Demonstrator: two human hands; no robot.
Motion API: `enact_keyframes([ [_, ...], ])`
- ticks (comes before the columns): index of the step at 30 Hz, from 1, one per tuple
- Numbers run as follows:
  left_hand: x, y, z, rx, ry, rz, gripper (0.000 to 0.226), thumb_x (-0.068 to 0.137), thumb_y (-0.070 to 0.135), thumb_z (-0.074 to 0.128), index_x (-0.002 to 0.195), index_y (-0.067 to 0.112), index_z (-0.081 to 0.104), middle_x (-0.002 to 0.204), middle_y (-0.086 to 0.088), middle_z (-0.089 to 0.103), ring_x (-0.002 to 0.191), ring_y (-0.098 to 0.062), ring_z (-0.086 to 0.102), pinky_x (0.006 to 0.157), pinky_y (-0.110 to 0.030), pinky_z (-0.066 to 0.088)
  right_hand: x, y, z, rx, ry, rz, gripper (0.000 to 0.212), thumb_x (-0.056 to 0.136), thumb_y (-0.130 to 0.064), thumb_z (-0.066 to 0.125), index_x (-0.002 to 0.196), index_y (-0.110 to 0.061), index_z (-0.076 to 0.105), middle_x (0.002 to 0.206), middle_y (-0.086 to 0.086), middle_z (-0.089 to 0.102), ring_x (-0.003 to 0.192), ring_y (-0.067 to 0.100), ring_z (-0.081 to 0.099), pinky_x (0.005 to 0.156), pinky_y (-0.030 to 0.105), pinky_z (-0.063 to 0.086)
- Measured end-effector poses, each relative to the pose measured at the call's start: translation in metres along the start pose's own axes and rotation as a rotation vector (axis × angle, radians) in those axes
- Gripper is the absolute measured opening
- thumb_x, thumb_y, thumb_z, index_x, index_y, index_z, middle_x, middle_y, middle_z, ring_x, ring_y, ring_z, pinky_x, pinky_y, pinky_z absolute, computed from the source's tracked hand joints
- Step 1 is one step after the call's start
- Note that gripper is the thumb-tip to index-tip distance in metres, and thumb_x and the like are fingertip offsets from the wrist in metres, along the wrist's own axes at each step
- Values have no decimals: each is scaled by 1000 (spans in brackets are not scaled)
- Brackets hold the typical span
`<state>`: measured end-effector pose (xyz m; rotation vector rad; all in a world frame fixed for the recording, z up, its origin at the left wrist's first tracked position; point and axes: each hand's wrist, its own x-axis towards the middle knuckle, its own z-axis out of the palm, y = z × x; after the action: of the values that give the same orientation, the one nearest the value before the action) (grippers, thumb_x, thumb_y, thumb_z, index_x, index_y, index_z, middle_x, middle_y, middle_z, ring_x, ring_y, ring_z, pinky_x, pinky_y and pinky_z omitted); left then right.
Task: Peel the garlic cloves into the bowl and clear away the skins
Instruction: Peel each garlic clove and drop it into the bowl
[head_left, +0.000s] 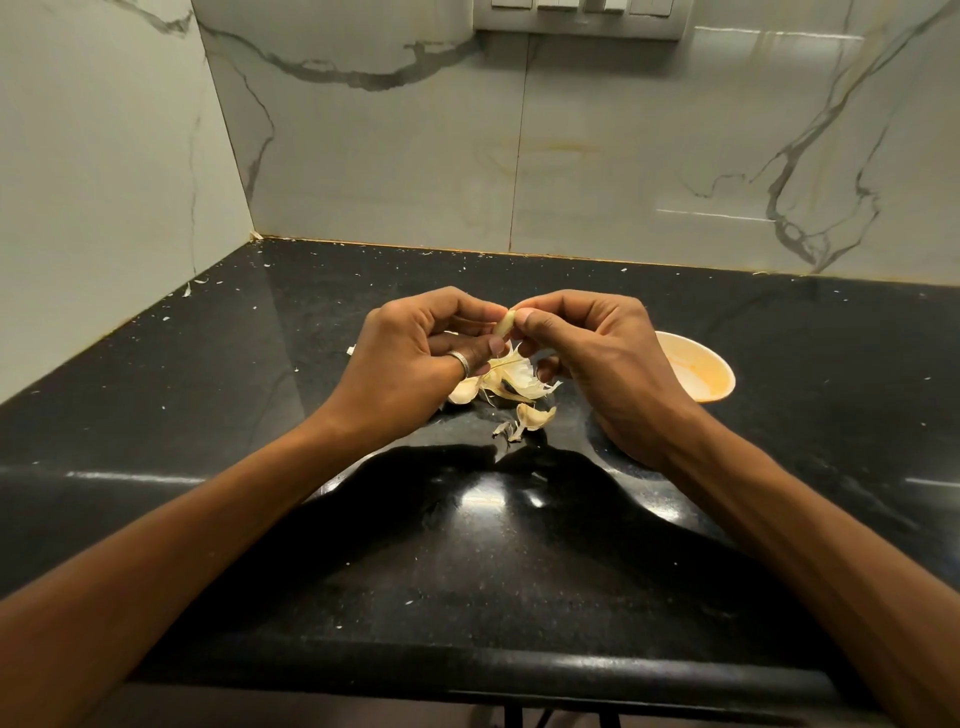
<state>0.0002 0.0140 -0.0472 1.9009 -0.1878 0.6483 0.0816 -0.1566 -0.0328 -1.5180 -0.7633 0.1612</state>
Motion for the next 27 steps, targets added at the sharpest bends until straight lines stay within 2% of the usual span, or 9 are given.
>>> enact_keyframes([
  [15,0,1,0,-19,4,22,24,87,1,72,105,17,72,100,-1,77,90,-15,76,76,-26,61,-1,-1,-2,49,-36,-2,14,98,-4,61,99,-2,75,81,6,75,73,12,67,63,25,56],
  [23,0,-6,-1,134,13,92,21,88,5,75,109,7,75,104,-1,76,92,-11,75,81,-33,62,-1,4,1,-40,-3,-39,13,98,-3,62,97,-1,75,83,15,73,70,14,64,63,25,55],
  [27,-1,-9,0,116,13,74,19,87,3,76,106,6,76,103,-1,77,90,-14,75,80,-36,63,-1,3,5,-51,4,-53,15,99,-3,60,93,-6,73,79,10,71,67,12,63,61,23,55],
])
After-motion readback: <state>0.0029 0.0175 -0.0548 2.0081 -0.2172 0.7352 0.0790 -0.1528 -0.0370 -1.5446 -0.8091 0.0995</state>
